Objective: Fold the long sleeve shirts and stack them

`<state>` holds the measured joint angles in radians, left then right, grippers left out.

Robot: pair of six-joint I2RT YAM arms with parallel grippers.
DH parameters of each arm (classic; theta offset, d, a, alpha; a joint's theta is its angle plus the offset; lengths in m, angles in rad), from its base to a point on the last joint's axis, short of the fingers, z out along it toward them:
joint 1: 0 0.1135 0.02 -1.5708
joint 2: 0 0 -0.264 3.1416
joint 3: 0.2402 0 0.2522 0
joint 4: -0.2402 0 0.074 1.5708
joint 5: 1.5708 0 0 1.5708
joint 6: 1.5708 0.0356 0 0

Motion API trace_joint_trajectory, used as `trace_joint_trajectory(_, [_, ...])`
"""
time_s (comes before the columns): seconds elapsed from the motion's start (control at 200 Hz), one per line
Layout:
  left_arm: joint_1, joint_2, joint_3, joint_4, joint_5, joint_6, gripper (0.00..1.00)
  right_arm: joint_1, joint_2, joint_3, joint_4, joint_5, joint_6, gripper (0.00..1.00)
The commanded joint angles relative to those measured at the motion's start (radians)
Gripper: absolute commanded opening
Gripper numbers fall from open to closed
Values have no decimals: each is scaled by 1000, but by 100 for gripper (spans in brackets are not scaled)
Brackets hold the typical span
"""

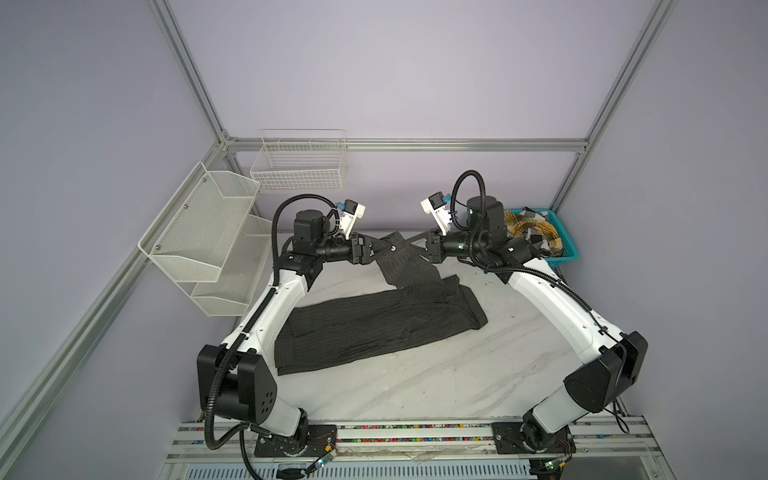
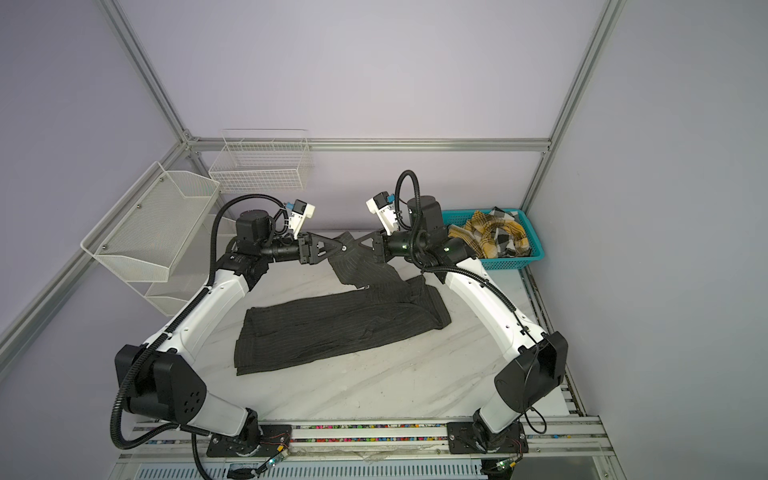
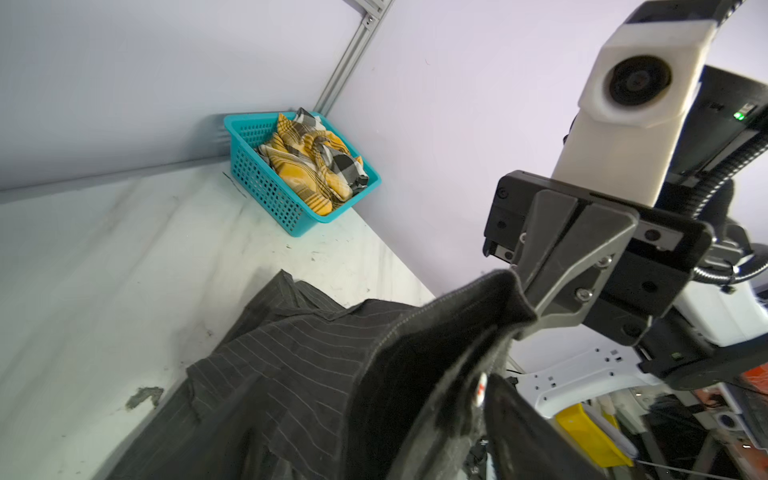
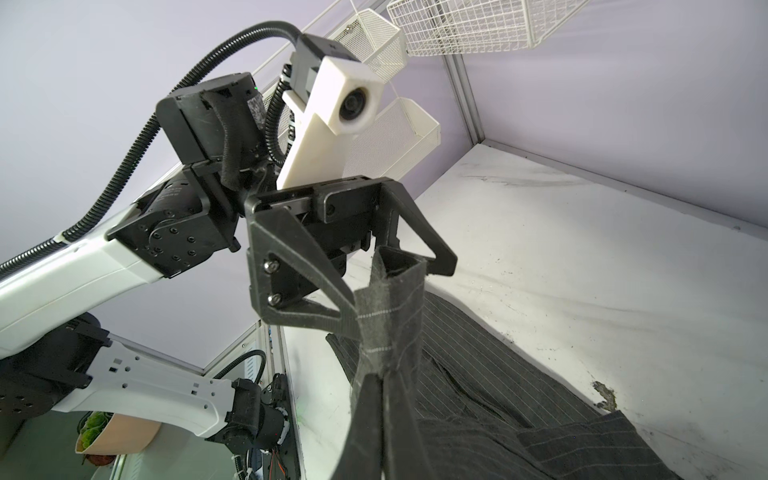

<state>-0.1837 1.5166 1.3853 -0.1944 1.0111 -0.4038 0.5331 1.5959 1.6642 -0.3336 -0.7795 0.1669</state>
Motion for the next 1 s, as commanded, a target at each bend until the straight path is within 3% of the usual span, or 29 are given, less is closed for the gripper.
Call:
trace_joint_trajectory(0.0, [-3, -13, 67, 55, 88, -22, 67, 5, -17, -1, 1, -22, -26, 0])
trace_joint_trajectory(0.125, [-5, -9, 59, 59, 93, -48, 27, 5, -7, 0, 1, -21, -23, 0])
trace_joint_trajectory(0.23, [-34, -25, 50, 108, 74, -91, 0, 5, 1, -3, 14, -17, -12, 0])
trace_joint_trajectory(0.305, [-59, -44, 42, 108, -12, -91, 0, 5, 4, -8, 22, 60, 2, 0])
trace_joint_trajectory(0.355, [-60, -65, 26, 111, -126, -115, 0, 5, 4, 1, -8, 252, 11, 28])
trace_joint_trajectory(0.415, [-62, -92, 15, 110, -290, -175, 0, 3, -1, 4, -60, 536, 54, 47])
trace_joint_trajectory(0.48, [-66, -140, 4, 100, -463, -242, 0, -4, -19, -11, -126, 767, 104, 56])
trace_joint_trajectory(0.555, [-77, -176, -2, 59, -666, -308, 0, -19, -43, -68, -182, 856, 173, 61])
trace_joint_trajectory(0.66, [-106, -219, -16, 34, -835, -390, 0, -22, -59, -181, -242, 879, 271, 59])
trace_joint_trajectory(0.795, [-162, -265, -35, 32, -972, -432, 0, -22, -58, -376, -170, 747, 354, 40])
trace_joint_trajectory(0.995, [-230, -249, -5, -88, -1154, -430, 0, -39, 85, -459, -10, 626, 401, 36])
